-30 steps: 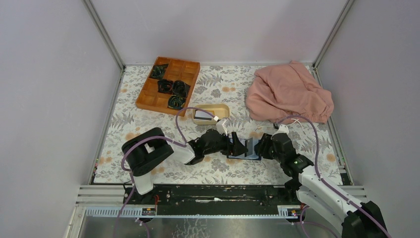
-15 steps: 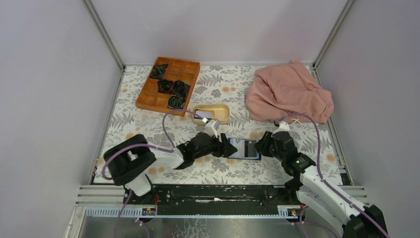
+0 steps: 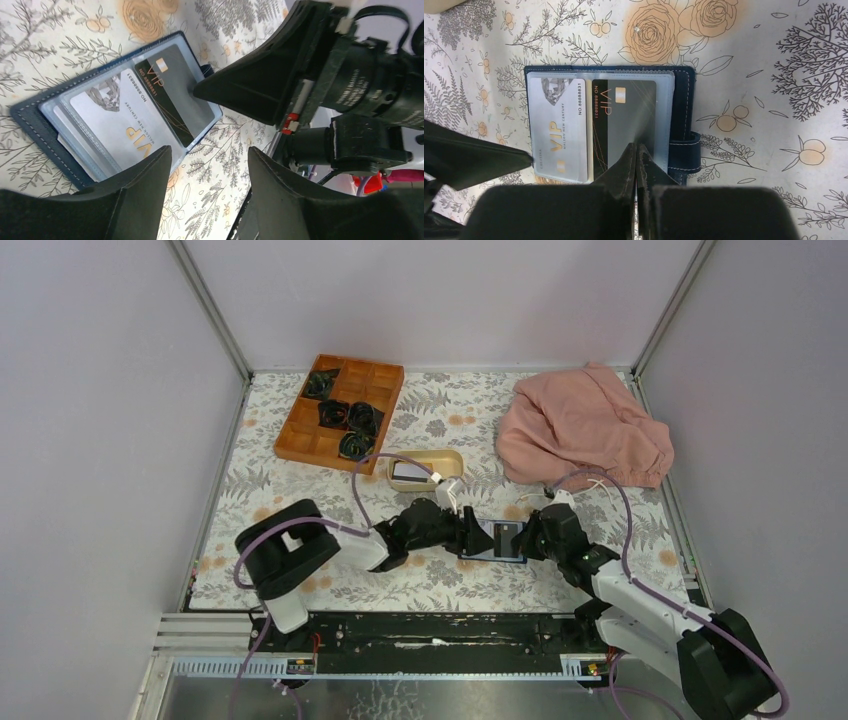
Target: Take the credit cards out of the card holder
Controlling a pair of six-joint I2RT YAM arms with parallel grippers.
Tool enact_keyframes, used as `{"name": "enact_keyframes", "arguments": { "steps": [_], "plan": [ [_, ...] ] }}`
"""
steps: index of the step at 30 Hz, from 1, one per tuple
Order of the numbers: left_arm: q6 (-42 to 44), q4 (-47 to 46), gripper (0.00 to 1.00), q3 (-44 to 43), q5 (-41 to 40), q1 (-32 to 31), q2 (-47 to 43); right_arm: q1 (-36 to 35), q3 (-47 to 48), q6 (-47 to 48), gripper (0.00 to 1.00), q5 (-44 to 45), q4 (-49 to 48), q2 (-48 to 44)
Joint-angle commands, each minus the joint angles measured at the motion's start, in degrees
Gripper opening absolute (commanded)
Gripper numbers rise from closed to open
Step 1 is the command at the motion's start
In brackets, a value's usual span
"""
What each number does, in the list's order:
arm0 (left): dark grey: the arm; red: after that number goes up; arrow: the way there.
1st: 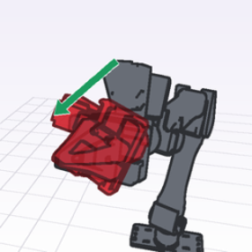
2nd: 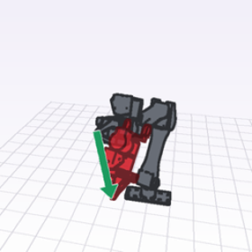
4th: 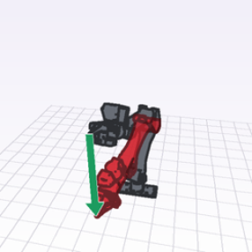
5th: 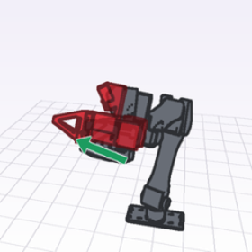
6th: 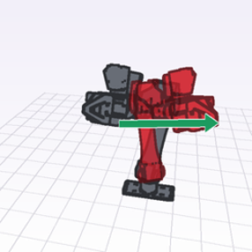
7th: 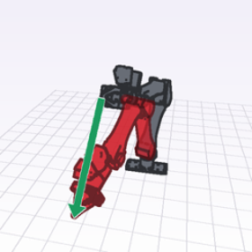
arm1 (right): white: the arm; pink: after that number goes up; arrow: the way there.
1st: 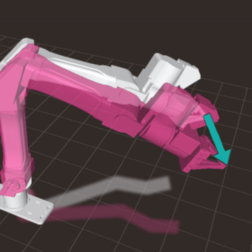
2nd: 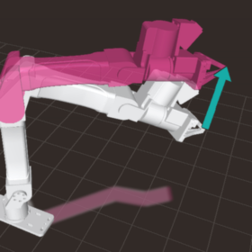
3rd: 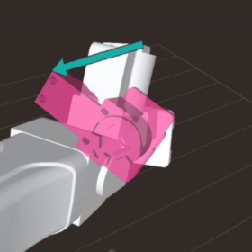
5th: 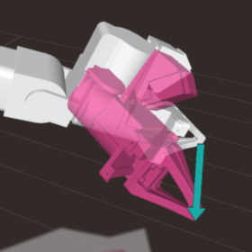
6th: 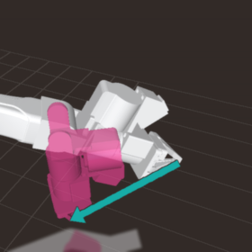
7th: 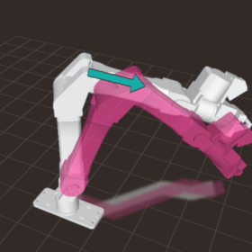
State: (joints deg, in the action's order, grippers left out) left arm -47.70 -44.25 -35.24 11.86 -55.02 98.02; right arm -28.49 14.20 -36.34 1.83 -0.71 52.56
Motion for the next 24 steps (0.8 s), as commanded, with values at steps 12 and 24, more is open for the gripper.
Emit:
{"name": "enact_keyframes", "arguments": {
  "steps": [12,24],
  "plan": [
    [-4.46,-10.23,0.65,-4.57,4.14,-0.05,14.57,0.10,-2.32,-1.13,0.00,-4.66,-4.51,0.85],
    [-5.45,-12.37,0.64,-4.05,3.77,0.23,18.14,1.10,-2.95,-1.11,0.00,-10.65,-9.48,4.76]
  ]
}}
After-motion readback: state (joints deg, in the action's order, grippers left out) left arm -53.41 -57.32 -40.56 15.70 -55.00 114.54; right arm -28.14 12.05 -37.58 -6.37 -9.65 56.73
